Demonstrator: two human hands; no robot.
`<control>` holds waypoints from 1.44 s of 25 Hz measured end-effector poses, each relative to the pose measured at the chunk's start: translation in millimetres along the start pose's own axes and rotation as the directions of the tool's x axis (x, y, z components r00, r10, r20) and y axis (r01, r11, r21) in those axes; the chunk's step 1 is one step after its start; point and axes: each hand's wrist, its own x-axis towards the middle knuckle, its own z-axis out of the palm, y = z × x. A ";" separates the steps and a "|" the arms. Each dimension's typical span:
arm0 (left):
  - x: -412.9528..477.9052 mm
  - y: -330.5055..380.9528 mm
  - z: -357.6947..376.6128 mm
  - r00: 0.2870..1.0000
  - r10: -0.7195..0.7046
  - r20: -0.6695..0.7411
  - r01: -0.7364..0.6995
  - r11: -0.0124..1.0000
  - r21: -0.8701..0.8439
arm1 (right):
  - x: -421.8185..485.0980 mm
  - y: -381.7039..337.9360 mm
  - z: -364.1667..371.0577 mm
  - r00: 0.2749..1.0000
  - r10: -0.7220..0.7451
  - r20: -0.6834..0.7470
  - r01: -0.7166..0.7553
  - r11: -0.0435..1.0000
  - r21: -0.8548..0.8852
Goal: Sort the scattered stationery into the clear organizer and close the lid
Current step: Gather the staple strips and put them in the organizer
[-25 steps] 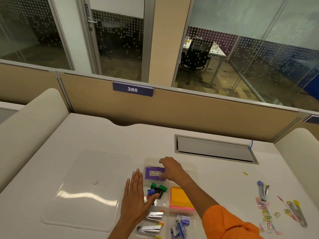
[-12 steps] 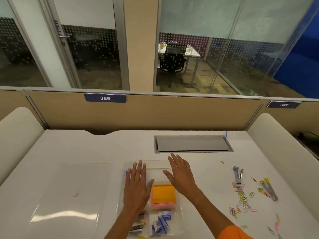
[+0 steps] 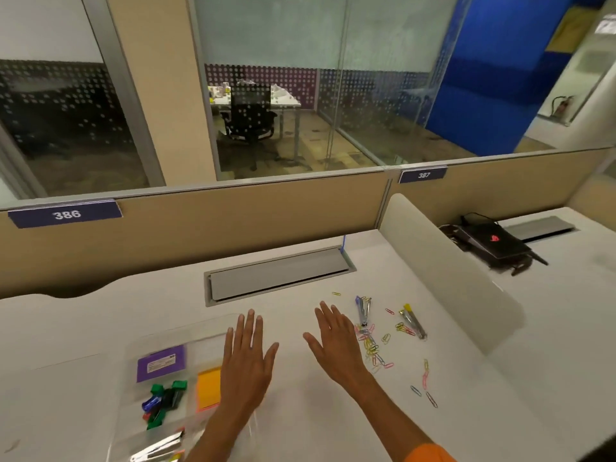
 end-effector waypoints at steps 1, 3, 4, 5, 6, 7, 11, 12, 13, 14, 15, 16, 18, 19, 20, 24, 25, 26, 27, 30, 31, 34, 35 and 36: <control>1.5 12.5 4.4 1.000 0.017 -0.004 -0.017 1.000 -0.010 | -4.4 14.8 -3.8 1.000 0.026 -0.002 -0.026 1.000 0.002; 4.7 40.5 13.4 0.999 0.054 0.004 -0.054 0.998 -0.027 | -13.4 46.2 -12.4 0.997 0.073 -0.009 -0.073 0.997 0.002; 6.2 52.7 17.9 0.998 0.068 0.008 -0.068 0.997 -0.035 | -17.3 59.9 -16.4 0.996 0.090 -0.015 -0.090 0.996 0.006; 8.3 65.0 22.8 0.997 0.082 0.013 -0.081 0.996 -0.045 | -21.3 73.6 -20.2 0.994 0.105 -0.024 -0.105 0.994 0.013; 10.7 75.3 28.0 0.996 0.093 0.014 -0.093 0.994 -0.051 | -24.8 85.5 -23.5 0.992 0.122 -0.030 -0.121 0.992 0.023; 13.6 86.4 33.9 0.994 0.105 0.019 -0.104 0.993 -0.055 | -28.6 97.9 -26.4 0.990 0.140 -0.032 -0.139 0.990 0.032; 25.0 119.4 53.1 0.989 0.141 0.054 -0.138 0.989 -0.059 | -35.9 134.7 -32.2 0.982 0.186 -0.019 -0.185 0.982 0.043; 27.5 127.1 57.9 0.987 0.148 0.063 -0.144 0.987 -0.066 | -36.3 142.9 -32.7 0.981 0.192 -0.019 -0.191 0.981 0.038; 29.7 133.6 62.3 0.986 0.153 0.070 -0.148 0.986 -0.075 | -36.3 149.7 -33.1 0.981 0.195 -0.020 -0.194 0.980 0.030; 31.7 139.5 66.6 0.985 0.157 0.075 -0.150 0.985 -0.085 | -35.9 156.1 -33.0 0.980 0.198 -0.022 -0.197 0.980 0.024; 34.0 145.5 70.8 0.984 0.158 0.084 -0.150 0.984 -0.100 | -35.2 162.5 -32.8 0.979 0.204 -0.024 -0.204 0.979 0.025; 36.5 151.2 74.6 0.983 0.156 0.095 -0.144 0.983 -0.117 | -34.3 168.7 -32.8 0.976 0.215 -0.028 -0.214 0.976 0.032; 43.3 163.1 80.8 0.982 0.130 0.137 -0.109 0.983 -0.151 | -31.9 182.4 -32.9 0.970 0.241 -0.037 -0.239 0.970 0.046; 47.3 168.5 82.5 0.980 0.117 0.158 -0.091 0.983 -0.162 | -30.4 189.1 -33.2 0.967 0.252 -0.039 -0.250 0.967 0.048; 51.9 173.3 84.1 0.979 0.113 0.170 -0.085 0.983 -0.165 | -28.4 196.2 -33.5 0.964 0.263 -0.038 -0.261 0.964 0.043; 71.6 188.8 92.2 0.974 0.154 0.164 -0.137 0.984 -0.111 | -17.8 219.1 -34.1 0.945 0.326 -0.037 -0.325 0.945 0.030; 76.8 192.3 94.9 0.974 0.160 0.159 -0.144 0.984 -0.106 | -14.0 223.9 -33.6 0.938 0.346 -0.036 -0.344 0.938 0.040; 82.2 195.6 97.2 0.975 0.162 0.151 -0.148 0.984 -0.104 | -9.4 228.7 -33.3 0.931 0.363 -0.034 -0.361 0.931 0.053; 88.4 199.2 101.2 0.976 0.159 0.149 -0.144 0.984 -0.105 | -3.3 234.5 -31.7 0.924 0.381 -0.030 -0.379 0.923 0.074; 104.8 208.6 109.2 0.981 0.116 0.157 -0.099 0.988 -0.115 | 12.8 247.4 -30.0 0.901 0.431 -0.045 -0.423 0.898 0.122; 111.4 211.3 113.5 0.982 0.098 0.163 -0.080 0.990 -0.118 | 19.2 251.8 -29.0 0.892 0.449 -0.048 -0.440 0.889 0.128; 129.3 217.9 128.9 0.981 0.047 0.186 -0.030 0.995 -0.093 | 35.5 263.3 -23.1 0.869 0.492 -0.061 -0.477 0.863 0.167; 134.3 219.7 134.0 0.982 0.025 0.190 -0.008 0.996 -0.089 | 40.0 266.3 -21.2 0.862 0.504 -0.053 -0.489 0.854 0.176; 138.9 221.4 138.7 0.981 0.004 0.192 0.013 0.996 -0.083 | 43.9 269.4 -19.3 0.857 0.513 -0.039 -0.500 0.848 0.173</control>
